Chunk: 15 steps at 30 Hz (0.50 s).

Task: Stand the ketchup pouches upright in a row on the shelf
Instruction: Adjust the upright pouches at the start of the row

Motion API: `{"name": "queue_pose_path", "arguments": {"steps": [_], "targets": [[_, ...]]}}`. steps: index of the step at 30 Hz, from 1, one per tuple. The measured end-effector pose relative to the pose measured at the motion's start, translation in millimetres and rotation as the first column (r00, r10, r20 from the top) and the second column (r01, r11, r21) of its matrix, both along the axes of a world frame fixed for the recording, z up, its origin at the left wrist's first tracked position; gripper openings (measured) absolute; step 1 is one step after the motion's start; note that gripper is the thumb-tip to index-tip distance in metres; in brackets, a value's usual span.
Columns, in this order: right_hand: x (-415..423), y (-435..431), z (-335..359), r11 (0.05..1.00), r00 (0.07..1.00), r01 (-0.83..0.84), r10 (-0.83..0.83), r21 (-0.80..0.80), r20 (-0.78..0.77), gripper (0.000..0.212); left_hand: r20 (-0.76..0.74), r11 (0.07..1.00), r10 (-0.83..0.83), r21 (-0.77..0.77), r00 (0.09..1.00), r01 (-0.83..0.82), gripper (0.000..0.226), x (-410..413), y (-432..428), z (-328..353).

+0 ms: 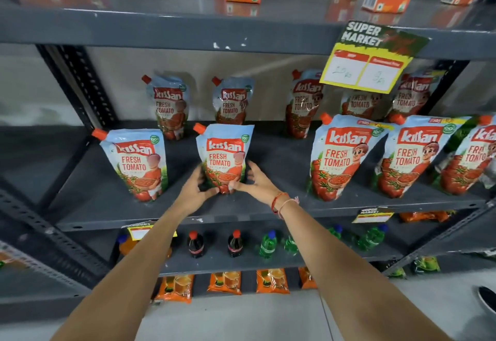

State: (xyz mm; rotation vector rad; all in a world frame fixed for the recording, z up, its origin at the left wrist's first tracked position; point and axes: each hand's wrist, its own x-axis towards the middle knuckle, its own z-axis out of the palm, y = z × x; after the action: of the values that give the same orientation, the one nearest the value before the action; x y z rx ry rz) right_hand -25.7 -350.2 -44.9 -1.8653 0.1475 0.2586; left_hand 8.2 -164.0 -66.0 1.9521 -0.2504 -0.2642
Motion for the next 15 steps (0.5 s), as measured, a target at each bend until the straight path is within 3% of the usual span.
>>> {"name": "queue_pose_path", "arguments": {"steps": [6,15], "targets": [[-7.6,-4.6,-13.1,0.997,0.996,0.042,-0.037,-0.063,0.082,0.046,0.044,0.996,0.017,0.084,0.999,-0.021,0.058,-12.4,-8.7,-5.7],[-29.1,-7.1,-21.3,0.994,0.980,0.109,-0.105,-0.015,0.166,0.041,0.084,0.997,-0.003,0.072,0.996,-0.004,0.054,-23.3,-12.1,-9.6]]}}
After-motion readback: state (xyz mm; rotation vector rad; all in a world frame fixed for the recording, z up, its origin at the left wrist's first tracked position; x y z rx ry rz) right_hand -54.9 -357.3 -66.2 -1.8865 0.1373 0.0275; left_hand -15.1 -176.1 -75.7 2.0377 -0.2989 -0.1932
